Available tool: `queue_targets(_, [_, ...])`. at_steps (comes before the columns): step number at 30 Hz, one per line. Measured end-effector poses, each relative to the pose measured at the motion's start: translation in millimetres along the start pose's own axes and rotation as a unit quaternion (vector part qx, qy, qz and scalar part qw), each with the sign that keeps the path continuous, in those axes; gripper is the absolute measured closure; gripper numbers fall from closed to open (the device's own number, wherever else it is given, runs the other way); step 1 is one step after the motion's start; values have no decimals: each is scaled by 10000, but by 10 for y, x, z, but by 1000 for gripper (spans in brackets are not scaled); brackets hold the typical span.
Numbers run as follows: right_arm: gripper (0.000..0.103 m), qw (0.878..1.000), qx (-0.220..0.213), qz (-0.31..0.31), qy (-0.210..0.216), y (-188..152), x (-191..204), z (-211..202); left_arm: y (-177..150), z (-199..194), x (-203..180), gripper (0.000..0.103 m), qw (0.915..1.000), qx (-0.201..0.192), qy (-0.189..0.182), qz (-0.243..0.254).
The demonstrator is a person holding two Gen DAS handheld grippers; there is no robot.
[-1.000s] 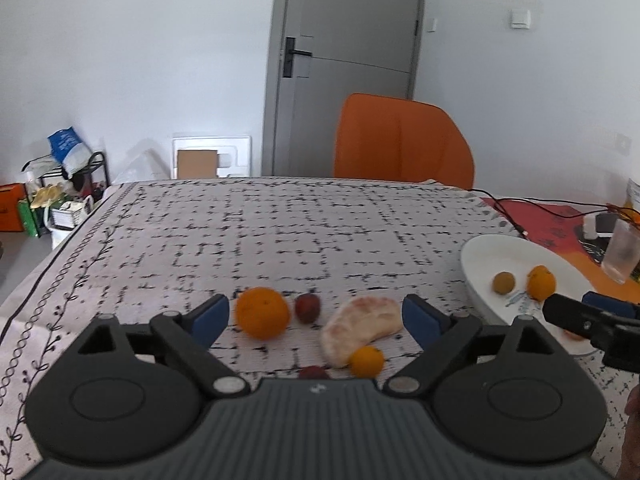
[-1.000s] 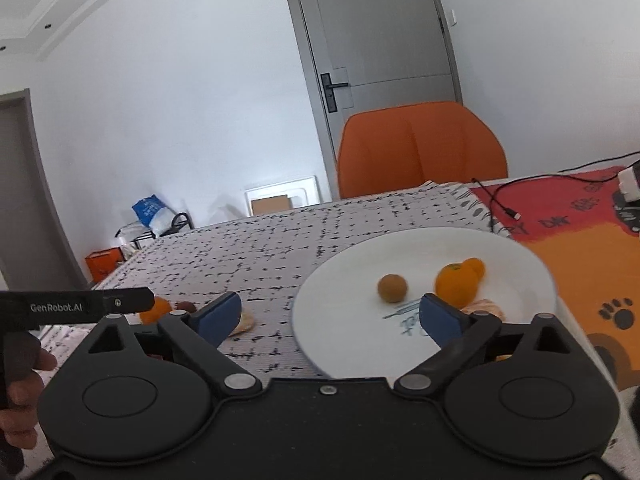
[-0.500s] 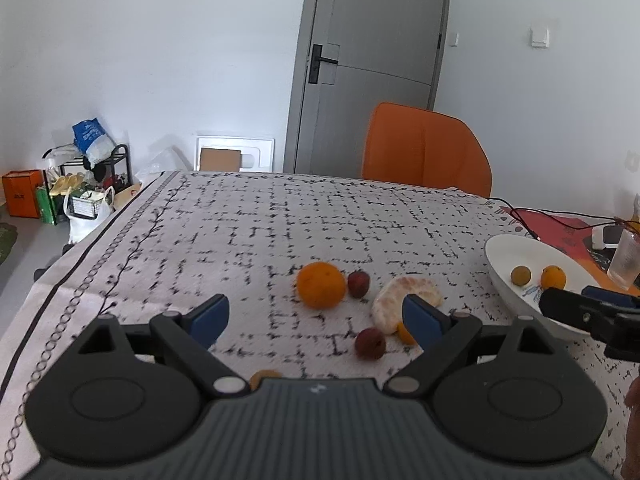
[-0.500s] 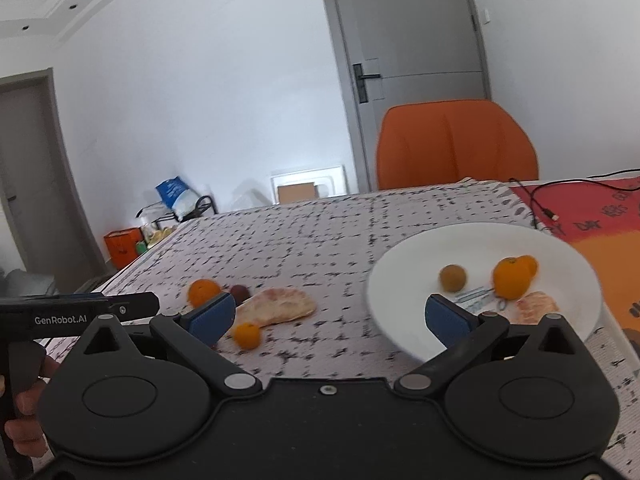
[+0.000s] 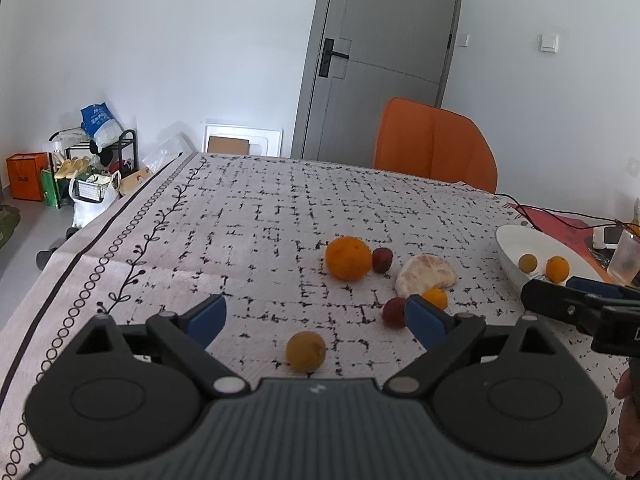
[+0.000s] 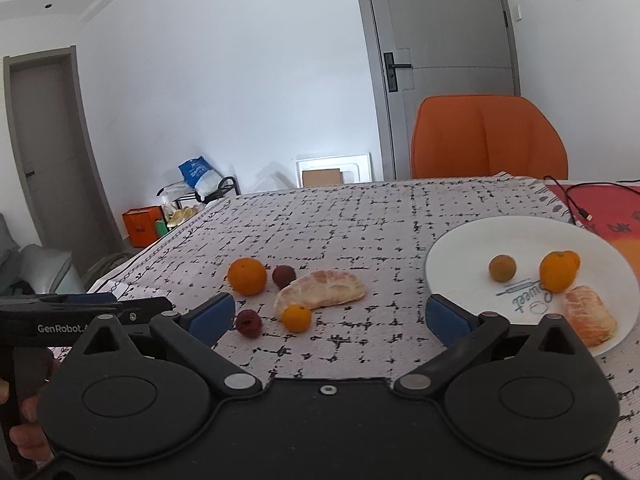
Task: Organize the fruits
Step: 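Withdraw both grippers from the bowl back over the table, then grasp the yellow-brown apricot with the left gripper while the right gripper grasps a dark red plum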
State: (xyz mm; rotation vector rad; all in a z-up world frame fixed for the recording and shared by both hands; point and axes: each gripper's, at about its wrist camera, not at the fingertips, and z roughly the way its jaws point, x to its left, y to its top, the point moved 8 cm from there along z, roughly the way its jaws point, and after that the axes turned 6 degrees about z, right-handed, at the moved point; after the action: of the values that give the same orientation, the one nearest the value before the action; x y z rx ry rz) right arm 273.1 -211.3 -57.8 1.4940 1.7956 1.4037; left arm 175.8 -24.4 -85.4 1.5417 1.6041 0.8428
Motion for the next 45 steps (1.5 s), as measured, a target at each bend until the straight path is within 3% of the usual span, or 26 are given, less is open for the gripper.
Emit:
queue_targets(6, [4, 9999, 103, -63, 93, -51, 83, 73, -74, 35, 70, 8, 9999, 48, -32, -106])
queue_targets(15, [24, 9992, 324, -37, 214, -125, 165, 226, -148, 110, 92, 15, 9997, 145, -125, -159])
queue_targets(20, [31, 9985, 437, -83, 307, -164, 242, 306, -204, 197, 75, 35, 9992, 286, -225, -165])
queue_targets(23, [34, 9981, 518, -104, 319, -188, 276, 353, -239, 234, 91, 66, 9989, 339, -240, -194])
queue_targets(24, [35, 9979, 542, -108, 325, -193, 289, 368, -252, 250, 99, 80, 9987, 380, -264, -229])
queue_targets(34, [53, 9956, 760, -248, 480, -238, 481, 554, -165, 214, 239, 80, 9985, 240, -263, -415])
queue_targets(43, [55, 9941, 865, -392, 530, -262, 626, 721, -151, 262, 311, 80, 9986, 239, -215, -415])
queue_targets(45, [68, 9932, 960, -398, 529, -302, 631, 791, -138, 279, 299, 80, 9986, 258, -235, -395])
